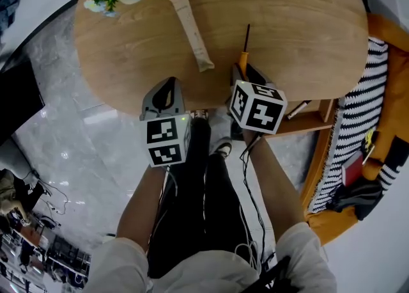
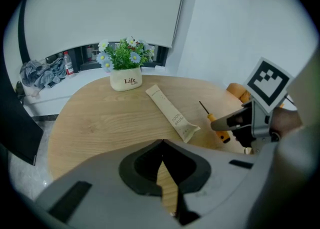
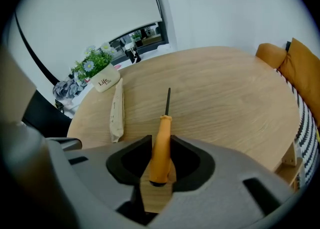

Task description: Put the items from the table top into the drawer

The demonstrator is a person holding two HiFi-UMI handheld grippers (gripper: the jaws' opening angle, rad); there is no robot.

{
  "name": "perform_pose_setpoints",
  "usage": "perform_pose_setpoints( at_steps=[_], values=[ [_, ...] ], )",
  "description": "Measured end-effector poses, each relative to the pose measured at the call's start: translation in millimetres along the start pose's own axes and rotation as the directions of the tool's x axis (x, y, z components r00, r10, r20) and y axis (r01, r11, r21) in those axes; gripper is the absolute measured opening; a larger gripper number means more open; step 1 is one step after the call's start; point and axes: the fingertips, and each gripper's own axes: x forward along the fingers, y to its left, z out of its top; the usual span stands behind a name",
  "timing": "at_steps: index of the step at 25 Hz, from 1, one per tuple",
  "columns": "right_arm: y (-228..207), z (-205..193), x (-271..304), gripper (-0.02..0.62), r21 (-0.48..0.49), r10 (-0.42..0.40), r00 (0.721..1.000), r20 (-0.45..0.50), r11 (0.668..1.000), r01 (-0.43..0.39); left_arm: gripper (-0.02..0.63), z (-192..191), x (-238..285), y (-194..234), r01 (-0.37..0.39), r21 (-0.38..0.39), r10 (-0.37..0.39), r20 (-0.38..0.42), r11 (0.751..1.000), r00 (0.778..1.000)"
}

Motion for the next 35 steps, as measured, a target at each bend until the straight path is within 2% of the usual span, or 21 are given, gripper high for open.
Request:
perform_pose_setpoints(
  at_steps=[9,15,19,26,31,35],
  values=[
    [-58.6,-19.9,-46.2,0.11,0.109,-0.057,0.996,0.062,0.993,0.05,0.009,-7.0,-5.6,-59.4,0.082,0.064,-0.081,-0.015,0.995,0.997],
    [-119.9,-55.6,-87.6,0.11,0.234,-0.137,0.987,0.083,0.965,0.115,0.009,-20.2,-10.5,-119.1,0.162,0.139,-0.158,-0.037,0.977,0.987],
    [-157.4,-84.6,-114.3,0.11,0.33,-0.185,0.978,0.1,0.933,0.142,0.009,-28.7,-14.1,-159.3,0.216,0.185,-0.21,-0.049,0.959,0.976],
    [-210.6,-133.1,-141.1,0.11,0.521,-0.265,0.96,0.088,0.834,0.182,0.009,-44.0,-14.8,-210.4,0.294,0.281,-0.277,-0.098,0.913,0.956],
    [-219.8,-148.8,-144.3,0.112,0.584,-0.285,0.955,0.079,0.79,0.187,0.009,-47.0,-11.0,-223.0,0.317,0.315,-0.294,-0.119,0.895,0.948],
    [-227.9,-141.6,-142.9,0.126,0.625,-0.301,0.946,0.121,0.763,0.163,0.009,-43.7,-6.3,-227.9,0.323,0.337,-0.301,-0.116,0.885,0.947]
  ],
)
